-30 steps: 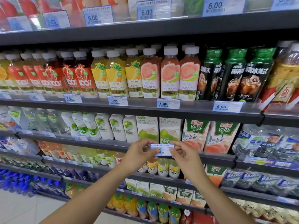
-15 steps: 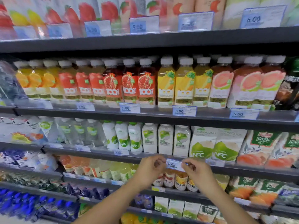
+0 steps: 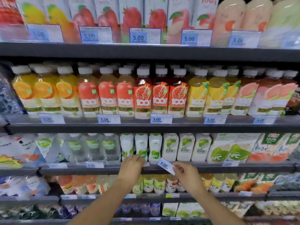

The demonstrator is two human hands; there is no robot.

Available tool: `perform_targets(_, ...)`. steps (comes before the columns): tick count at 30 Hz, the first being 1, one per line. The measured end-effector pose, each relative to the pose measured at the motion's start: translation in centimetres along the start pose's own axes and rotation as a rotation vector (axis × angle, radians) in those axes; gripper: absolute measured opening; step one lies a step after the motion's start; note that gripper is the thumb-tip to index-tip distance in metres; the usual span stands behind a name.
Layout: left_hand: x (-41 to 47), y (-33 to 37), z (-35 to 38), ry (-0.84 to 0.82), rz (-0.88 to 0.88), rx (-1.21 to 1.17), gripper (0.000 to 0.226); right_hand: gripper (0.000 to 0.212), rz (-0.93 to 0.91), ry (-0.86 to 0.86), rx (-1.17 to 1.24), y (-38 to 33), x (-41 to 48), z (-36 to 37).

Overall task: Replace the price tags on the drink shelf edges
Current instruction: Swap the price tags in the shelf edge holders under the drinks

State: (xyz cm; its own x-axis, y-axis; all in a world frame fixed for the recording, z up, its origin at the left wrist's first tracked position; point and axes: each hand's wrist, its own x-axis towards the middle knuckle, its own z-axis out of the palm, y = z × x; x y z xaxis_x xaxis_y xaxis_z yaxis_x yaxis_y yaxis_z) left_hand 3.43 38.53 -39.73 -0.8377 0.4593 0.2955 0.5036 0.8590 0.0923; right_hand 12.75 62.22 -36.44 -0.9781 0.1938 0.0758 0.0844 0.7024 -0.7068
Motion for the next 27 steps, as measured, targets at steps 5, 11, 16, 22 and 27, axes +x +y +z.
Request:
perform_targets(5, 0.8, 0.7, -1.1, -0.090, 0.012, 0.062, 0.044, 0.021, 0.014, 0.004, 0.015, -0.9, 1.4, 0.6)
perform_targets(11, 1.5, 0.7, -1.3, -0.083, 0.009, 0.019, 0.061, 0.021, -0.007, 0.009, 0.003, -2.3, 2.6, 1.0)
perform_targets(16, 1.1, 0.8, -1.8, -0.030, 0.037, 0.058, 0.055, 0.019, -0.040, 0.001, 0.009, -2.7, 3.2, 1.4)
perform_targets(22, -1.1, -0.4, -0.9, 0.103, 0.092, -0.067, 0.033, 0.018, -0.071, 0.040, 0.034, -2.6, 3.7, 1.8)
perform_targets(27, -4.8, -1.4, 1.0, 0.008, 0.142, 0.041, 0.042, 0.011, -0.080, 0.049, 0.123, -2.3, 3.7, 3.0)
